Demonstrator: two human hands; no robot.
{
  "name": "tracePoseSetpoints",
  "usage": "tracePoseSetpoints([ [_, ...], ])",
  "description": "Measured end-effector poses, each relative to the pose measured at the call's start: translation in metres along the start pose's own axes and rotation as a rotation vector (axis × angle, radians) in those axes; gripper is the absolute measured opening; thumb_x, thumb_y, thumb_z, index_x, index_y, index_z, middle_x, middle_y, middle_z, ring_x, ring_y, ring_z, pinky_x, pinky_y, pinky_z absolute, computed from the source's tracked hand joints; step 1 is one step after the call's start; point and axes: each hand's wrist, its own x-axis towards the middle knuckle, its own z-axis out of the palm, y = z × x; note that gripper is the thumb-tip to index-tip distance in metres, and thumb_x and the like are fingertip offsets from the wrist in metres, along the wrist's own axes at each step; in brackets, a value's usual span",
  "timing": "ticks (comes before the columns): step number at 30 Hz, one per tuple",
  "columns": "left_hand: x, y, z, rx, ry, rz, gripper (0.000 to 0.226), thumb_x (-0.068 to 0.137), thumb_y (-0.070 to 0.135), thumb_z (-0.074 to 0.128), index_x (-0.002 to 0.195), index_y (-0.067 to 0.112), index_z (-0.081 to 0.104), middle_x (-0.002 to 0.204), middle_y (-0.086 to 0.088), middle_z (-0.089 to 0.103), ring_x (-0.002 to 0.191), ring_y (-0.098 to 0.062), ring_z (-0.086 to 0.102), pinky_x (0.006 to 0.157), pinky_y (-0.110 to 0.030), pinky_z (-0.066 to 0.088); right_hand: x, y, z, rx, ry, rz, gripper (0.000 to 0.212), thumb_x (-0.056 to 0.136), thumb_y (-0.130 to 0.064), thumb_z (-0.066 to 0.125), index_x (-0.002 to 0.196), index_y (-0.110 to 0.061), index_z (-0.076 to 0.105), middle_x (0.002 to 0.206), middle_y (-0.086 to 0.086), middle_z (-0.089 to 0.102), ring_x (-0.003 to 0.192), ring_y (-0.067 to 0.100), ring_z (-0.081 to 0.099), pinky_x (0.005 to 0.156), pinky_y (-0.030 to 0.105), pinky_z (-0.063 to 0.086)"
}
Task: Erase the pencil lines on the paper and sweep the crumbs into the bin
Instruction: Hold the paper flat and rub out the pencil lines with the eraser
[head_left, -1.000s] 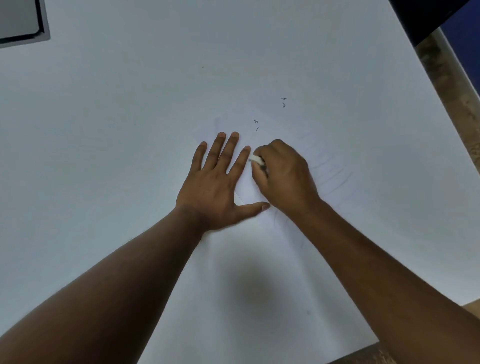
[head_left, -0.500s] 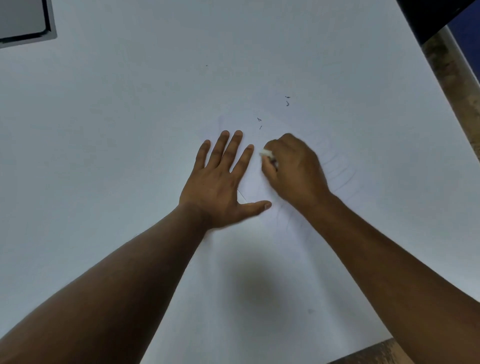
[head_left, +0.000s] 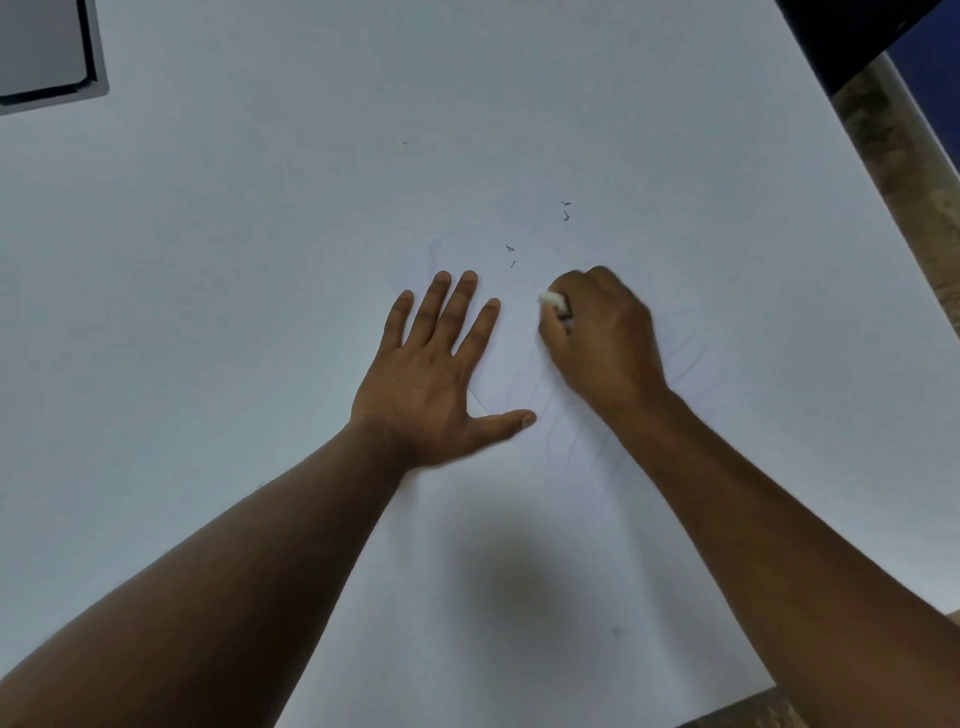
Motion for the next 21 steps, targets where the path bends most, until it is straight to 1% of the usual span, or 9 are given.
tracePoseSetpoints([
  [3,0.0,0.0,-0.002,0.004,-0.025,-0.01,0.111,0.084,0.094,0.02,0.166,0.021,0.002,0.173,-0.006,-0.015,0.158,-0.024,-0.02,0.128,-0.054,-0.003,0.012,0.023,-0.008,-0.037,0.049,0.094,0.015,0.089,-0.016,0.056,0.076,-0.008,0.059,0.078,0.012,0.058,0.067,0.028,0.055,0.058,0.032,0.04],
  [6,-0.001,0.001,-0.002,-0.008,-0.016,-0.01,0.111,0.084,0.094,0.02,0.166,0.021,0.004,0.173,-0.006,-0.014,0.158,-0.023,-0.02,0.128,-0.054,-0.002,0.017,0.04,-0.014,-0.056,0.038,0.18,0.016,0.089,-0.015,0.054,0.074,-0.011,0.053,0.08,0.009,0.059,0.069,0.026,0.053,0.061,0.027,0.032],
  [8,-0.001,0.001,-0.001,-0.005,-0.013,-0.009,0.111,0.084,0.095,0.019,0.166,0.021,0.003,0.173,-0.006,-0.014,0.158,-0.023,-0.02,0.128,-0.054,-0.002,0.019,0.043,-0.016,-0.033,0.026,0.206,0.016,0.089,-0.016,0.056,0.074,-0.011,0.053,0.081,0.008,0.059,0.07,0.023,0.053,0.062,0.025,0.03],
  [10,-0.001,0.001,-0.002,-0.005,-0.015,-0.01,0.111,0.084,0.095,0.017,0.166,0.022,0.003,0.173,-0.006,-0.014,0.158,-0.023,-0.02,0.128,-0.054,-0.002,0.019,0.042,-0.018,0.016,0.041,0.19,0.015,0.089,-0.017,0.058,0.076,-0.009,0.058,0.081,0.007,0.061,0.071,0.021,0.054,0.061,0.026,0.034],
  [12,0.0,0.001,-0.002,-0.004,-0.019,-0.014,0.111,0.084,0.095,0.017,0.166,0.022,0.002,0.173,-0.005,-0.015,0.157,-0.022,-0.021,0.128,-0.054,-0.002,0.016,0.036,-0.018,0.048,0.051,0.101,0.012,0.089,-0.018,0.061,0.08,-0.01,0.062,0.082,0.006,0.061,0.069,0.021,0.054,0.061,0.03,0.041],
  [14,0.0,0.001,-0.002,0.001,-0.028,-0.013,0.111,0.084,0.095,0.016,0.166,0.022,0.001,0.172,-0.005,-0.016,0.157,-0.022,-0.022,0.128,-0.053,-0.003,0.011,0.027,-0.015,0.028,0.004,0.016,0.01,0.089,-0.019,0.062,0.083,-0.01,0.063,0.082,0.005,0.058,0.067,0.022,0.054,0.059,0.031,0.043],
  [16,0.0,0.001,-0.003,0.001,-0.027,-0.013,0.111,0.084,0.095,0.015,0.166,0.022,0.001,0.172,-0.005,-0.016,0.157,-0.022,-0.022,0.128,-0.053,-0.002,0.011,0.027,-0.015,-0.011,-0.016,-0.013,0.012,0.089,-0.019,0.06,0.083,-0.009,0.063,0.083,0.007,0.056,0.066,0.024,0.054,0.057,0.032,0.044],
  [18,0.0,0.002,-0.003,-0.003,-0.024,-0.014,0.111,0.084,0.095,0.015,0.166,0.022,0.002,0.173,-0.005,-0.015,0.158,-0.022,-0.02,0.128,-0.054,-0.002,0.018,0.039,-0.019,-0.048,0.026,0.014,0.014,0.088,-0.02,0.058,0.08,-0.008,0.062,0.083,0.01,0.056,0.066,0.029,0.055,0.056,0.033,0.044],
  [21,-0.001,0.003,-0.003,-0.003,-0.029,-0.015,0.111,0.084,0.095,0.017,0.166,0.023,0.002,0.173,-0.004,-0.015,0.157,-0.022,-0.021,0.128,-0.053,-0.002,0.028,0.065,-0.03,-0.107,0.046,0.123,0.016,0.089,-0.021,0.057,0.081,-0.007,0.062,0.086,0.012,0.057,0.07,0.033,0.057,0.059,0.034,0.042],
])
